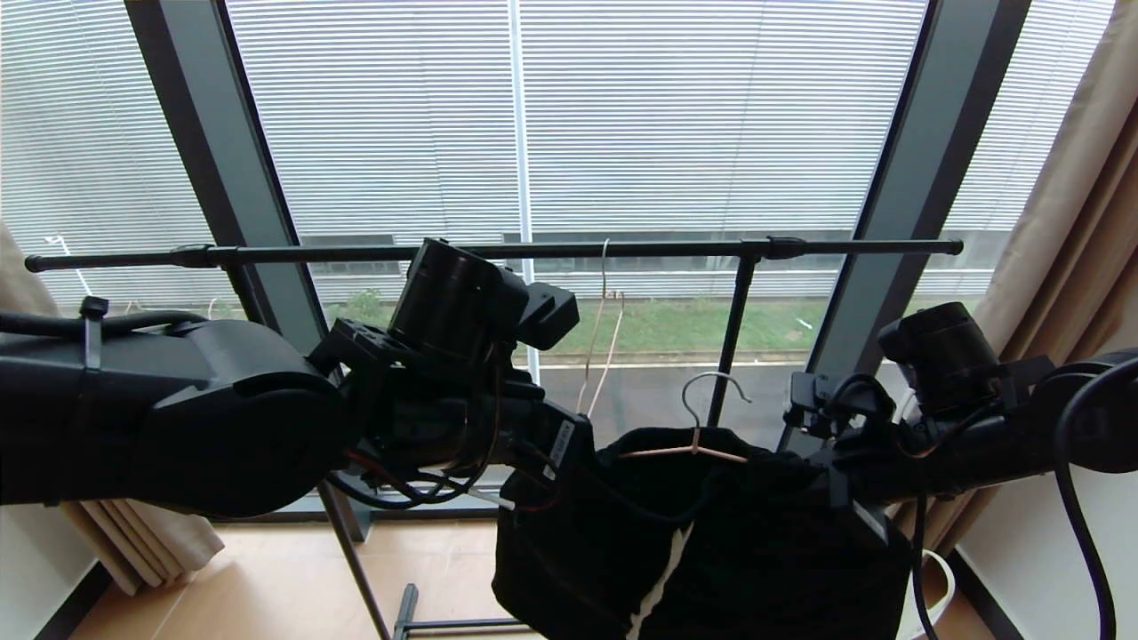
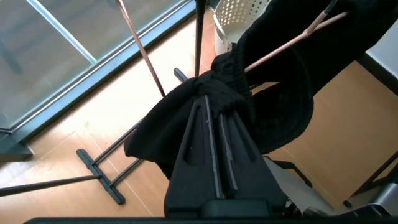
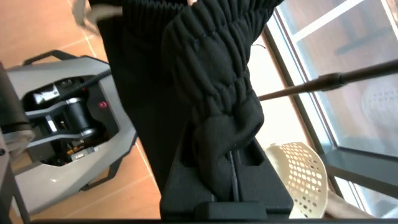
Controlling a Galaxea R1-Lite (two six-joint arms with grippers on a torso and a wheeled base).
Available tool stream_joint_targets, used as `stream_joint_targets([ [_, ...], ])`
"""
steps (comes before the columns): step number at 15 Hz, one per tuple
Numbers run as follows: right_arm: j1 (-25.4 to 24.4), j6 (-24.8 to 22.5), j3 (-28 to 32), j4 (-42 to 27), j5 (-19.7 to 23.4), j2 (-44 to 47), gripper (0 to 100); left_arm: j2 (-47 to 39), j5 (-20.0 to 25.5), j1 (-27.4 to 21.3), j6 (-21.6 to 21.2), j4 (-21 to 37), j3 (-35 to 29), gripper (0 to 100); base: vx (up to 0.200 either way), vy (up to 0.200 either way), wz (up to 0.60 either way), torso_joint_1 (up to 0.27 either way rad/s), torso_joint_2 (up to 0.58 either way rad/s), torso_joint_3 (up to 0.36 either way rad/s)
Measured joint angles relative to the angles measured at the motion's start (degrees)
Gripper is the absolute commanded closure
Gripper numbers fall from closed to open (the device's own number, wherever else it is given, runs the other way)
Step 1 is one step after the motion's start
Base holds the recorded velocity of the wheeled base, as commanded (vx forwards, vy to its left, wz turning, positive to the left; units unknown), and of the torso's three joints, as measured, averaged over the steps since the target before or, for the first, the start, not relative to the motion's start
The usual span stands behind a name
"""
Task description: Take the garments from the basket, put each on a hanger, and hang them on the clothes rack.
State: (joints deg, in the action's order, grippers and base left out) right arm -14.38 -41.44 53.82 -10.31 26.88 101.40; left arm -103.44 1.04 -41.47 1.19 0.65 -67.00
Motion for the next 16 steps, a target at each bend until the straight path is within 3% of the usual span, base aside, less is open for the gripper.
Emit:
stream_joint_targets([
  [5, 0.35, 0.09, 0.48, -0.02, 5.57, -0.18, 100, -0.54, -7.11, -0.56, 2.08, 3.02, -2.60, 100, 0.000, 0.000, 0.00, 0.000, 0.00, 0.000],
  [9, 0.26, 0.02, -0.51, 0.02, 6.01, -1.77, 100, -1.80, -11.51, 2.04, 5.97, 6.52, -7.01, 100, 0.000, 0.000, 0.00, 0.000, 0.00, 0.000],
  [12, 0.35, -0.02, -0.85, -0.09, 7.13, -3.04, 100, -3.58, -14.71, 2.97, 9.64, 12.74, -10.73, 100, 0.000, 0.000, 0.00, 0.000, 0.00, 0.000],
  [16, -1.35, 0.20, -1.79, -0.30, 7.36, -4.33, 100, -5.33, -15.35, -0.34, 11.85, 16.62, -16.38, 100, 0.000, 0.000, 0.00, 0.000, 0.00, 0.000],
])
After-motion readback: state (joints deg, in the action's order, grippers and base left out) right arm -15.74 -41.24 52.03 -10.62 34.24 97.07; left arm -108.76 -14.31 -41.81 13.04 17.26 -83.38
